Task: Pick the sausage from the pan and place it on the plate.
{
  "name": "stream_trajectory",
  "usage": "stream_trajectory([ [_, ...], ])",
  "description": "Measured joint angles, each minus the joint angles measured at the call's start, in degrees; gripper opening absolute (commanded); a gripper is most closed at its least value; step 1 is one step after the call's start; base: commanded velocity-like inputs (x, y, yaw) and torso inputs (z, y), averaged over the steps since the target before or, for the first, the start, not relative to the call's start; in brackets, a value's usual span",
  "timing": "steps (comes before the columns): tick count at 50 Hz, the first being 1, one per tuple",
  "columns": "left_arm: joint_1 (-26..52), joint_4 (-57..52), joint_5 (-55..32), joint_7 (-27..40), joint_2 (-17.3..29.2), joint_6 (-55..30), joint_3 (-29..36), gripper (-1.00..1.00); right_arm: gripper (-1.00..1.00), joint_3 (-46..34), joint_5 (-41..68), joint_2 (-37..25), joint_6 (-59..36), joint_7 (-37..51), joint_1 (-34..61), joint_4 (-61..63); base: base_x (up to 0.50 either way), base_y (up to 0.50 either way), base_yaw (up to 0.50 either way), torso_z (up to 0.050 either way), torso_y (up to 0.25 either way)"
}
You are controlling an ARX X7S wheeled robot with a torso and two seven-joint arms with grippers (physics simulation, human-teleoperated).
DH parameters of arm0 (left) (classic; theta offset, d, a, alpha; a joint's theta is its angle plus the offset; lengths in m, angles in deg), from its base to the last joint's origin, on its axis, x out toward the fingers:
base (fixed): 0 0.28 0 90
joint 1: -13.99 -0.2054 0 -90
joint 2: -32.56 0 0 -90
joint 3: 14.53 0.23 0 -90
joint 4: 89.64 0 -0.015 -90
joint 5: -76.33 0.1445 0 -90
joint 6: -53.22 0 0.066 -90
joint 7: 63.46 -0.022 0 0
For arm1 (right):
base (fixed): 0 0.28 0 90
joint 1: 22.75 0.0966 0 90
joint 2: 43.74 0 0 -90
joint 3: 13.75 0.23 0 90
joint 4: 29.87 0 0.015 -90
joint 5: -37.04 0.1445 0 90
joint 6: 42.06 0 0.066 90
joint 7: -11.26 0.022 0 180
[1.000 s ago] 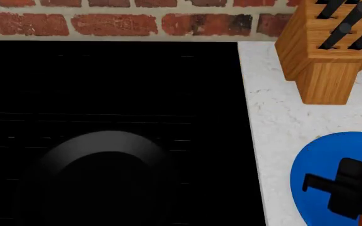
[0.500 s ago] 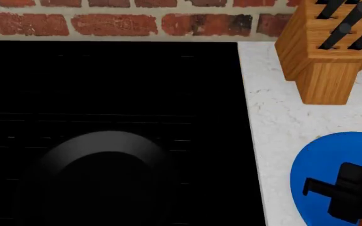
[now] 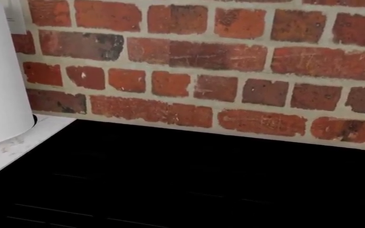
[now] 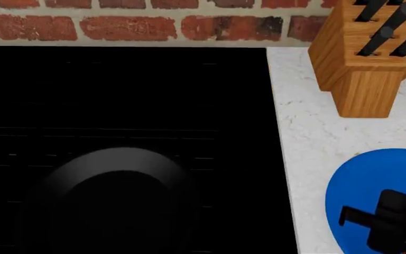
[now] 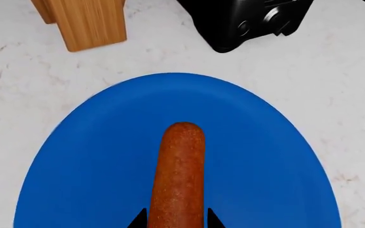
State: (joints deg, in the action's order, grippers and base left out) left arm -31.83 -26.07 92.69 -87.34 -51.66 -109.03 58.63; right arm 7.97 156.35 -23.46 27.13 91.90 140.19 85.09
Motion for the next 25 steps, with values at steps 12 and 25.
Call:
stream_trajectory([
  [12, -0.06, 0.09, -0.62, 0.38, 0.05, 0.28, -0.37, 1.00, -1.00, -0.29, -0.29, -0.17, 0.58, -0.47, -0.86, -0.03, 0.01, 0.00, 0.00, -0.004, 0.000],
  [25, -0.10, 0.11, -1.26, 0.77, 0.08, 0.43, -0.70, 1.00, -1.00, -0.48, -0.54, -0.17, 0.90, -1.04, -1.40, -0.39, 0.01, 0.00, 0.00, -0.005, 0.000],
])
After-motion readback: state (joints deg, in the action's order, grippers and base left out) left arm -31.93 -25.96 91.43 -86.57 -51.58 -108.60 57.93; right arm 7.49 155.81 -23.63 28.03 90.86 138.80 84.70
